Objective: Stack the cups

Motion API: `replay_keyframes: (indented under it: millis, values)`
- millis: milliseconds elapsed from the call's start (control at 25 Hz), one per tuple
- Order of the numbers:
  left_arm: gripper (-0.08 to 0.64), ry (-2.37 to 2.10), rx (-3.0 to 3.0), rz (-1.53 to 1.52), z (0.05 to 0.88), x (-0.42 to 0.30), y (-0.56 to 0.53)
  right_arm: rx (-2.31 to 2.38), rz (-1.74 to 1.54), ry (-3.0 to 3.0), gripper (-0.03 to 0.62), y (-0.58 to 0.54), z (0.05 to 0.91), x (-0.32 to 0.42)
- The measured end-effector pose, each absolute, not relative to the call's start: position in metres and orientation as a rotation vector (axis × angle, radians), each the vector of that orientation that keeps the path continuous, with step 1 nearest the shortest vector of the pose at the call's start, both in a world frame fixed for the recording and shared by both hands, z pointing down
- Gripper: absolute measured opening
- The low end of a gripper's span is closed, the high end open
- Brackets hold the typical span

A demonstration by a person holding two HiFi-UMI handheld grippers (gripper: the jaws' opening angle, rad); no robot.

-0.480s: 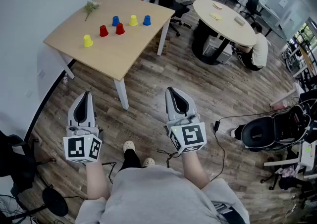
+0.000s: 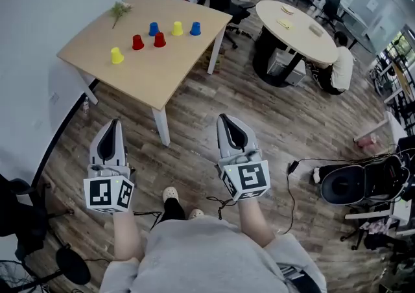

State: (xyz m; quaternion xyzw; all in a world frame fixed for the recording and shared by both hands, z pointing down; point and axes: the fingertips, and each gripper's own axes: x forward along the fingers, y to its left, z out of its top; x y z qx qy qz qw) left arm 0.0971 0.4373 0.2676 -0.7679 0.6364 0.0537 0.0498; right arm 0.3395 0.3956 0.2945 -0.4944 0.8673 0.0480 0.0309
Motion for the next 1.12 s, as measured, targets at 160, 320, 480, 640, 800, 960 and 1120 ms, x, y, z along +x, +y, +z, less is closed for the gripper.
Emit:
replay_keyframes:
  millis: [160,320,480,640,800,960,1120]
  values:
    - [0.008,1.933,-2.344,0.167,0.267,0.086,0.420,-1.519,0.143,2.654,0.012,0.378,0.292,0.329]
    - [0.008,1.920,-2.348,0.176,0.265,0.073,0.401,-1.503,0.132,2.642,0.012,0.361,0.290,0.316]
    - [0.008,1.897,-2.353,0.194,0.261,0.058,0.378,-1.515,0.138,2.635,0.012,0.340,0.289,0.301]
    - [0.008,1.882,-2.351,0.204,0.258,0.043,0.355,-1.535,0.143,2.612,0.012,0.318,0.285,0.289]
    - [0.008,1.871,-2.358,0.223,0.256,0.025,0.334,-1.560,0.146,2.587,0.012,0.299,0.284,0.276]
    - [0.008,1.848,-2.381,0.231,0.257,0.011,0.314,-1.582,0.137,2.574,0.012,0.284,0.284,0.262]
    - [0.008,1.840,-2.406,0.235,0.264,-0.001,0.300,-1.596,0.128,2.573,0.012,0.275,0.291,0.249]
